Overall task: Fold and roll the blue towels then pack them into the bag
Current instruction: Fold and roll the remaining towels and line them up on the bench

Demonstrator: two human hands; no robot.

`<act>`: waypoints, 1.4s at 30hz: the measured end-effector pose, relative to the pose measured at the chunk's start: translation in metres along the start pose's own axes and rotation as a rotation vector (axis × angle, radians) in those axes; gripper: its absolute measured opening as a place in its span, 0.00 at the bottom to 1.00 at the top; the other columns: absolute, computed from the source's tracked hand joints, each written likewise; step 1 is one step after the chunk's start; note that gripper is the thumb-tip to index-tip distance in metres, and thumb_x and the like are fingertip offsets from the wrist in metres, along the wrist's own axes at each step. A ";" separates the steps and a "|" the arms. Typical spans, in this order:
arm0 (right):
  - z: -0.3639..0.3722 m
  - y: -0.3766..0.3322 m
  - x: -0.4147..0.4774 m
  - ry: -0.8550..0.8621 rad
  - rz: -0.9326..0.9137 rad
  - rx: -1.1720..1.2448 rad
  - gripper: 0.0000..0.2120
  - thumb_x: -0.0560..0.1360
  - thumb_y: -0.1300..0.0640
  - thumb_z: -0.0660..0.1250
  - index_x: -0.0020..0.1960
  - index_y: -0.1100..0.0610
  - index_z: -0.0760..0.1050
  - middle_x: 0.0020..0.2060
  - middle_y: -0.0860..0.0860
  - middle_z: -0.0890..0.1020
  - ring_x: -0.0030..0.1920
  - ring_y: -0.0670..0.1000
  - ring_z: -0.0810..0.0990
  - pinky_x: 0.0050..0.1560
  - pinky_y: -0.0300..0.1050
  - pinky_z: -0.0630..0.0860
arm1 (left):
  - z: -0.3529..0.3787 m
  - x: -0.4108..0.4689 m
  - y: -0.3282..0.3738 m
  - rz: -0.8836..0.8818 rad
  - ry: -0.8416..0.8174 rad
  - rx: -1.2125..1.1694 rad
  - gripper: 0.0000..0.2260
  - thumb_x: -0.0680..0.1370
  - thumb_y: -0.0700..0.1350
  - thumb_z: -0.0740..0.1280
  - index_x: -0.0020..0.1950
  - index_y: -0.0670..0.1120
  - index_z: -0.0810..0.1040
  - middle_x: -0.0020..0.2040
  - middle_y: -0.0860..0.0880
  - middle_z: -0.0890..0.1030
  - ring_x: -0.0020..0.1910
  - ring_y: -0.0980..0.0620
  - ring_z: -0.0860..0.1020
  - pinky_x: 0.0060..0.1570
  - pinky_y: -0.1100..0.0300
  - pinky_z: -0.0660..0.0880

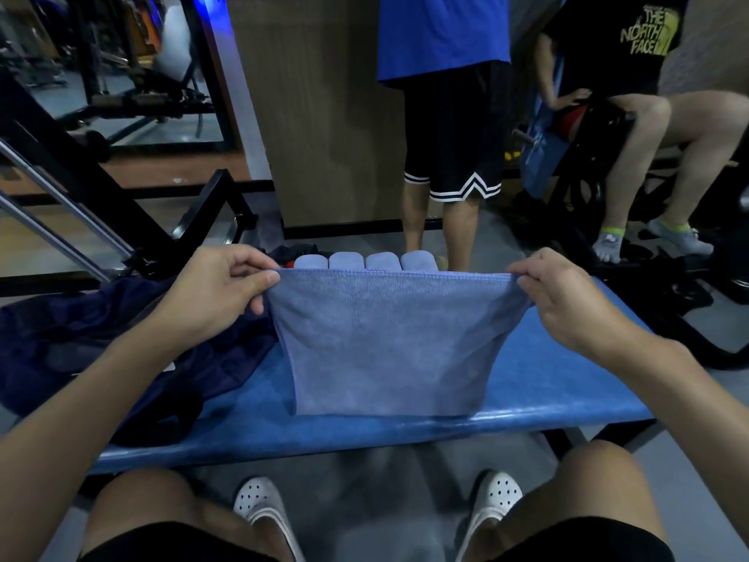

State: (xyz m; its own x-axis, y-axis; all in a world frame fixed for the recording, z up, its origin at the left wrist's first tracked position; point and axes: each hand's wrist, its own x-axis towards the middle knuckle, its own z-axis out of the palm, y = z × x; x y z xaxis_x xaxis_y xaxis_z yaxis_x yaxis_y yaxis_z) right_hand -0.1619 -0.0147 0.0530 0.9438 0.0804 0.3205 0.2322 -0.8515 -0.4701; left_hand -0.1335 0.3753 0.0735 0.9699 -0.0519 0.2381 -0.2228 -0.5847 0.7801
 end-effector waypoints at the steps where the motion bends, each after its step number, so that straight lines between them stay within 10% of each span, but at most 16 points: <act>1: -0.001 0.000 0.000 -0.019 -0.016 -0.031 0.11 0.81 0.65 0.59 0.54 0.61 0.79 0.47 0.56 0.75 0.48 0.56 0.75 0.49 0.46 0.69 | -0.002 0.001 -0.002 -0.008 0.006 -0.016 0.06 0.78 0.35 0.70 0.45 0.46 0.81 0.27 0.44 0.80 0.25 0.55 0.76 0.28 0.68 0.74; 14: -0.010 -0.005 -0.007 0.007 0.062 0.172 0.10 0.80 0.63 0.64 0.56 0.55 0.81 0.43 0.46 0.82 0.46 0.47 0.80 0.50 0.42 0.75 | -0.002 -0.006 -0.001 -0.129 -0.040 -0.358 0.02 0.79 0.35 0.67 0.49 0.39 0.79 0.36 0.42 0.83 0.32 0.44 0.84 0.32 0.59 0.82; 20: -0.011 -0.009 -0.001 0.075 0.078 0.328 0.11 0.80 0.65 0.61 0.44 0.52 0.76 0.36 0.52 0.79 0.36 0.46 0.74 0.40 0.39 0.73 | -0.001 -0.006 -0.001 -0.149 -0.032 -0.445 0.05 0.78 0.34 0.67 0.54 0.36 0.79 0.37 0.40 0.84 0.36 0.47 0.84 0.39 0.62 0.82; 30: -0.026 -0.008 -0.015 -0.112 0.223 0.593 0.05 0.81 0.64 0.61 0.50 0.65 0.75 0.24 0.53 0.73 0.24 0.50 0.70 0.24 0.37 0.66 | -0.019 -0.016 0.004 -0.369 -0.290 -0.451 0.14 0.72 0.42 0.70 0.54 0.34 0.79 0.38 0.40 0.83 0.34 0.48 0.83 0.34 0.62 0.81; 42: 0.007 -0.006 0.004 0.083 0.229 0.804 0.06 0.80 0.67 0.61 0.48 0.63 0.75 0.38 0.59 0.80 0.35 0.51 0.82 0.40 0.41 0.81 | 0.007 -0.006 -0.005 -0.189 0.006 -0.487 0.04 0.81 0.37 0.65 0.52 0.36 0.77 0.44 0.35 0.81 0.40 0.44 0.86 0.40 0.57 0.83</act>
State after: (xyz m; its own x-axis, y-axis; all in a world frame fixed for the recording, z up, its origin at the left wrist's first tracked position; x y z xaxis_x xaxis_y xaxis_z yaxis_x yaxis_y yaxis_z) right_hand -0.1577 -0.0059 0.0508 0.9750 -0.1145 0.1903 0.1633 -0.2114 -0.9637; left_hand -0.1376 0.3723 0.0641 0.9973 0.0233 0.0690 -0.0651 -0.1389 0.9882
